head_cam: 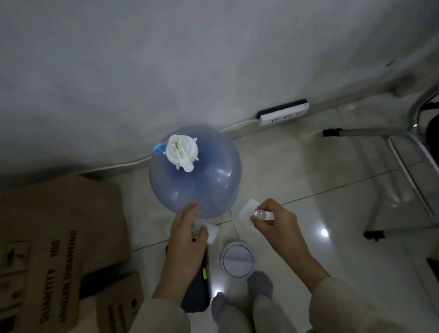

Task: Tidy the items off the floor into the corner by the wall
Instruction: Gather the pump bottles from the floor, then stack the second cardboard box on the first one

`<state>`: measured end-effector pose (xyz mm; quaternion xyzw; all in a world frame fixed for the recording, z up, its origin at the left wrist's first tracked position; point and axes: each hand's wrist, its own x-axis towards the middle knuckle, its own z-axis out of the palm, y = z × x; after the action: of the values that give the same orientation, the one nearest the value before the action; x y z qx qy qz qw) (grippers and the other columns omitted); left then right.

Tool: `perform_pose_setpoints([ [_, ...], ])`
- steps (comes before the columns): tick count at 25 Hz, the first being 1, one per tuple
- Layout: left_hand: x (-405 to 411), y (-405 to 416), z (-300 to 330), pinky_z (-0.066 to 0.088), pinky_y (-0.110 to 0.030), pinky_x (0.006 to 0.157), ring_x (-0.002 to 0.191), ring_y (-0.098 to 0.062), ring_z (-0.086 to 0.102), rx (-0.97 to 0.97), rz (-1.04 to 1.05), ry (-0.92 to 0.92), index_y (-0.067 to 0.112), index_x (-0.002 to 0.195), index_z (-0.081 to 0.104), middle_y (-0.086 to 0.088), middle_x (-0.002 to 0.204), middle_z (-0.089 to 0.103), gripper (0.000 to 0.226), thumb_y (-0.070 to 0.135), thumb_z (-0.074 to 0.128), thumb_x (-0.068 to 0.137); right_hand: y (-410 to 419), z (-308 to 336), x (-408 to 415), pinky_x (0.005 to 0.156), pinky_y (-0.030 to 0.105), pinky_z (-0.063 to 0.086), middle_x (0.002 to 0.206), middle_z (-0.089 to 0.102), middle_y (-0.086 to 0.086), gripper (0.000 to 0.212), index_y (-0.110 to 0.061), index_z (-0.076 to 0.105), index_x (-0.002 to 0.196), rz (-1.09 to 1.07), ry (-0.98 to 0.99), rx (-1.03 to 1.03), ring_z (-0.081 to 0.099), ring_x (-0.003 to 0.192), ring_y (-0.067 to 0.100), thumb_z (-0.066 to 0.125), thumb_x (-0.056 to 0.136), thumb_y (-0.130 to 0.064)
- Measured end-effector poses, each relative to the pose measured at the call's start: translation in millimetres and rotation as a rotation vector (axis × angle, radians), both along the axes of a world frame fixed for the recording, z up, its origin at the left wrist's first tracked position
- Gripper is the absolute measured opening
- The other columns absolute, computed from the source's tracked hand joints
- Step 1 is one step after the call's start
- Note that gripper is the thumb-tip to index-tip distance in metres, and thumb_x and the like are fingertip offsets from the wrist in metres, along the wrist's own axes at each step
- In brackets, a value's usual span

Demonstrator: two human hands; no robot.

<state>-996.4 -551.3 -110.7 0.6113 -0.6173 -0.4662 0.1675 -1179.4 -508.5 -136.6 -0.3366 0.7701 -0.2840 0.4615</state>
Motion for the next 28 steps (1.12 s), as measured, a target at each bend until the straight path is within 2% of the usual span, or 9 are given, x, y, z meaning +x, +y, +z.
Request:
perform_pose_setpoints([
  [2,1.8,-14.9,-45.7,0.012,0.001,0.101,0.137,-0.018,0.025,-0.069,-0.094,-0.127,0.015,0.136,0.038,0.006,0.143,0.025,0.053,0.001,0.052,0.088,-10.9,-52.9,6.8,0.054,0.016,0.039,0.074,0.06,0.007,0.01,-0.008,0.056,0.08,-0.017,-0.031,0.041,0.054,0.058,0.01,0.063,0.081,-0.014],
  [4,2.5,-23.5,-89.7,0.009,-0.019,0.112,0.143,-0.021,0.01,-0.102,-0.185,-0.246,0.019,0.143,0.024,0.002,0.153,0.011,0.062,0.012,0.053,0.089,-19.3,-104.3,16.0,0.058,0.023,0.04,0.078,0.059,0.006,0.01,-0.011,0.053,0.079,-0.026,-0.051,0.096,0.057,0.069,0.021,0.063,0.081,-0.013],
  [7,5.2,-20.4,-138.7,0.015,-0.044,0.116,0.144,-0.021,-0.005,-0.158,-0.264,-0.401,0.023,0.147,0.008,-0.002,0.157,-0.003,0.07,0.033,0.039,0.086,-25.2,-166.2,26.5,0.065,0.022,0.036,0.084,0.057,0.004,0.014,-0.014,0.05,0.081,-0.01,-0.057,0.145,0.054,0.077,0.021,0.064,0.081,-0.011],
  [9,7.3,-11.4,-159.9,0.02,-0.053,0.114,0.144,-0.02,-0.008,-0.23,-0.263,-0.473,0.024,0.148,0.005,-0.004,0.157,-0.003,0.073,0.033,0.035,0.082,-26.9,-196.6,29.6,0.063,0.02,0.033,0.086,0.057,0.004,0.012,-0.012,0.053,0.085,0.018,-0.055,0.172,0.052,0.08,0.02,0.065,0.081,-0.012],
  [11,10.3,-6.4,-174.9,0.026,-0.059,0.11,0.144,-0.023,-0.005,-0.29,-0.252,-0.513,0.023,0.147,0.005,-0.007,0.157,0.0,0.075,0.025,0.042,0.082,-28.5,-219.8,29.9,0.062,0.019,0.03,0.089,0.057,0.006,0.014,-0.006,0.056,0.091,0.058,-0.046,0.194,0.05,0.082,0.019,0.064,0.082,-0.013],
  [15,12.8,-4.1,-197.9,0.023,-0.059,0.111,0.145,-0.021,-0.011,-0.417,-0.23,-0.548,0.022,0.147,0.0,-0.009,0.155,0.002,0.091,0.011,0.058,0.078,-30.0,-250.3,35.3,0.071,0.024,0.034,0.102,0.063,0.016,0.016,-0.004,0.055,0.092,0.118,-0.027,0.213,0.049,0.084,0.02,0.064,0.081,-0.012],
  [19,12.7,-1.9,-200.3,0.011,-0.052,0.114,0.145,-0.02,-0.012,-0.409,-0.218,-0.495,0.025,0.147,-0.002,-0.007,0.155,0.001,0.087,0.011,0.054,0.081,-35.1,-261.0,47.0,0.075,0.027,0.038,0.109,0.062,0.02,0.017,-0.006,0.054,0.096,0.137,0.001,0.208,0.056,0.096,0.03,0.063,0.082,-0.01],
  [24,26.6,13.0,-170.4,0.0,-0.044,0.113,0.143,-0.011,-0.009,-0.287,-0.187,-0.382,0.022,0.144,0.02,-0.001,0.156,0.005,0.062,0.018,0.037,0.085,-27.1,-224.7,53.8,0.092,0.032,0.039,0.131,0.045,0.024,0.049,-0.001,0.044,0.126,0.223,0.021,0.249,0.047,0.117,0.036,0.063,0.08,-0.003],
  [28,52.1,34.7,-128.3,0.009,-0.041,0.115,0.141,-0.009,0.002,-0.225,-0.062,-0.287,0.031,0.132,0.037,0.009,0.15,0.014,0.052,0.026,0.028,0.082,-8.6,-163.6,73.2,0.093,0.031,0.039,0.124,0.047,0.018,0.046,-0.004,0.045,0.125,0.239,0.017,0.14,0.049,0.114,0.031,0.06,0.082,-0.001],
])
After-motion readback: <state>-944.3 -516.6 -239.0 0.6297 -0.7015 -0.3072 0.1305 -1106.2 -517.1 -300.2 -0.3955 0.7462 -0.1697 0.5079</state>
